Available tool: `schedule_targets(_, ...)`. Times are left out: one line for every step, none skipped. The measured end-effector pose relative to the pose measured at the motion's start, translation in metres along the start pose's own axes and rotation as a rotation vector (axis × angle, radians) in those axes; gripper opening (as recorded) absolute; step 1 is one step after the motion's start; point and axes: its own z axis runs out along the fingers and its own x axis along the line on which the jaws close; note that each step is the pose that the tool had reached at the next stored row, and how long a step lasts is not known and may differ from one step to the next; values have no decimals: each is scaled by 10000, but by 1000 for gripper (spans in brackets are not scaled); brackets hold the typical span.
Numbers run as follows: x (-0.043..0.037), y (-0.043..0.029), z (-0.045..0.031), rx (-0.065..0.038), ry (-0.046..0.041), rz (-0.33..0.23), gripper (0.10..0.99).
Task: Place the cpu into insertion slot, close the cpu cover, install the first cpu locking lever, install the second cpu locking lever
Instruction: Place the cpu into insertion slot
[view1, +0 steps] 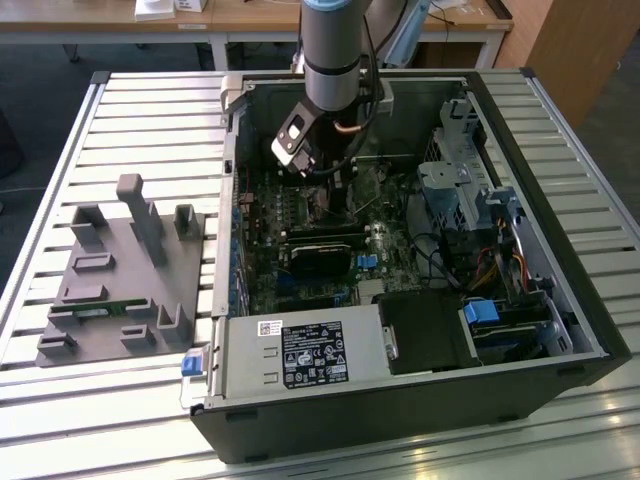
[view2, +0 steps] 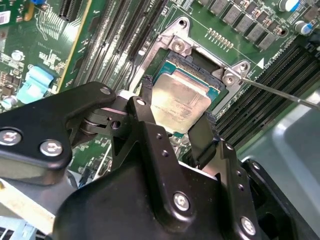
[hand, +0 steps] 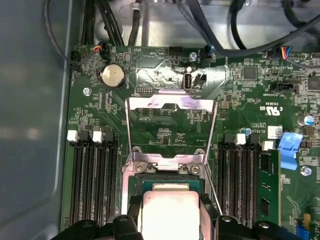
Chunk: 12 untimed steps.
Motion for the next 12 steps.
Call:
schedule_targets(2,-1,11,17,0,3,537)
schedule_targets(4,-2,20,33,1,4,537)
schedule_targets(6,-2,28,47,0,4,537)
schedule_targets(8,-3,36,61,1,3,537)
schedule_targets(11,-3,43,78,2,4,537)
schedule_targets(12,-3,48,95,1,4,537)
schedule_targets(13,-1,52,106,1,3,537)
schedule_targets(13,1,55,112,0,3,537)
schedule_targets(14,5,56,113,-1,4,537)
schedule_targets(14,9,57,115,-1,4,537)
schedule_targets(14,13,59,115,0,4,537)
schedule_targets(14,15,60,114,0,4,537)
